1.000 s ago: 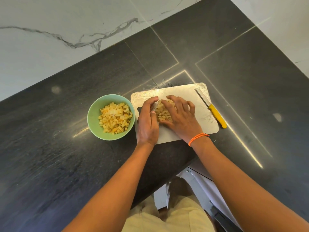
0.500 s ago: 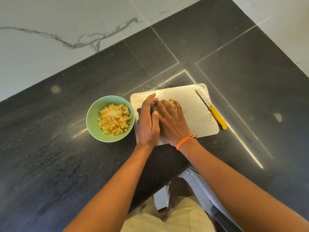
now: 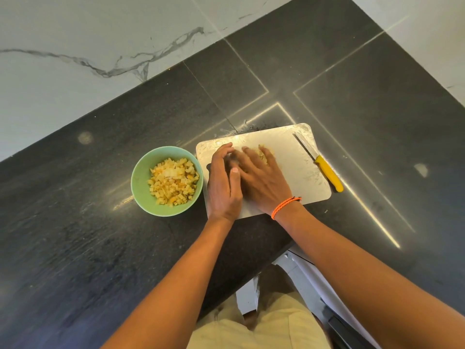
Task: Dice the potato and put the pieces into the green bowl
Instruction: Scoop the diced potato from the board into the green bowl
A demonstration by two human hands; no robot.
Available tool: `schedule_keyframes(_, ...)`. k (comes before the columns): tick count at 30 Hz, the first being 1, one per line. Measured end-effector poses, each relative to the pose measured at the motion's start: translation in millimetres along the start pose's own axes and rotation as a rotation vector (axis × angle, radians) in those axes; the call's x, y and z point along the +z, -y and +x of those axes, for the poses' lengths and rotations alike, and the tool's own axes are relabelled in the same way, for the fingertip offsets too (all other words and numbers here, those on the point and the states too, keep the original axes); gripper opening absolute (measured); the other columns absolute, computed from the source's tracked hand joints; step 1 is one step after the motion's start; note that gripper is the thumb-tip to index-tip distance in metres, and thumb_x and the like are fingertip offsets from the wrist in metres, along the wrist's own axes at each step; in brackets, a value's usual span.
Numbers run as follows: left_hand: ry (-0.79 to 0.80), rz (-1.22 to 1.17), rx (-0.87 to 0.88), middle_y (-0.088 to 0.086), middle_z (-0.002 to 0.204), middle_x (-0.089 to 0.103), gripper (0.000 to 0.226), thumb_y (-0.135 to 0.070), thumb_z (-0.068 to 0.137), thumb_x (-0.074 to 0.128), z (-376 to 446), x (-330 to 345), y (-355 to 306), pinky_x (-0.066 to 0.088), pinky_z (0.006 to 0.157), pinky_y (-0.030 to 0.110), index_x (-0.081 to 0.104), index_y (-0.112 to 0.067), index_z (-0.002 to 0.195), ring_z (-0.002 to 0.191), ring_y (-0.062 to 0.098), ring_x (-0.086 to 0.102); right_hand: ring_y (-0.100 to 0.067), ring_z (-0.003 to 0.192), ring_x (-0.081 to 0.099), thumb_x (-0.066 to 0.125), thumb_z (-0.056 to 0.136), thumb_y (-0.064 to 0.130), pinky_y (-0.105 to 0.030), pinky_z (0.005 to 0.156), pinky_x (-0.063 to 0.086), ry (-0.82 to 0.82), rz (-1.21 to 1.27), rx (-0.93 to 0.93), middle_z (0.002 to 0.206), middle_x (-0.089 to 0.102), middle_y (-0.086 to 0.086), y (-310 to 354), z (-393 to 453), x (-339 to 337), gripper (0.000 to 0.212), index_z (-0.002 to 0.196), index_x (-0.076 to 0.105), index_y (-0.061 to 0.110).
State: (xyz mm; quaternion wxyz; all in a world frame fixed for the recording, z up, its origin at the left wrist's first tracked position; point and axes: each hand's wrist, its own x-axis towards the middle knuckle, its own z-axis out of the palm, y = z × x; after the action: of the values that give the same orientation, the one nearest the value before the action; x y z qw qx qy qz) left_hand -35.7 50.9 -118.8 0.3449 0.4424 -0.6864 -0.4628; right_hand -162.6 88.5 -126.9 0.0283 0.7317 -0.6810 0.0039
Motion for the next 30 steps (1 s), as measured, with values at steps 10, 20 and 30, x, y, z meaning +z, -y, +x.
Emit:
schedule_keyframes(10, -0.004, 0.026, -0.025, -0.003, 0.148, 0.050, 0.051, -0.019, 0.099, 0.046, -1, 1, 2, 0.044, 0.115, 0.043, 0.043, -0.016, 0.149, 0.136, 0.017, 0.050, -0.034, 0.110, 0.058, 0.048, 0.102, 0.009, -0.044, 0.103, 0.044, -0.258, 0.071, 0.059, 0.115, 0.064, -0.012, -19, 0, -6, 0.017, 0.108, 0.064, 0.010)
schedule_keyframes(20, 0.004, 0.080, -0.041, -0.008, 0.145, 0.051, 0.049, -0.031, 0.099, 0.043, 0, 1, 1, 0.048, 0.109, 0.041, 0.044, -0.023, 0.147, 0.135, 0.014, 0.051, -0.040, 0.128, 0.039, 0.019, 0.097, 0.072, -0.052, 0.090, 0.038, 0.119, -0.065, 0.393, 0.153, 0.034, -0.020, -12, -2, -10, 0.077, 0.154, 0.029, 0.022)
schedule_keyframes(30, 0.016, 0.113, -0.054, -0.009, 0.144, 0.052, 0.046, -0.031, 0.101, 0.044, 0, 2, 1, 0.047, 0.108, 0.037, 0.045, -0.022, 0.146, 0.133, 0.011, 0.050, -0.025, 0.080, 0.048, 0.036, 0.103, 0.017, -0.031, 0.048, 0.031, -0.029, -0.073, 0.215, 0.106, 0.049, -0.011, -20, 11, -5, 0.017, 0.117, 0.046, 0.016)
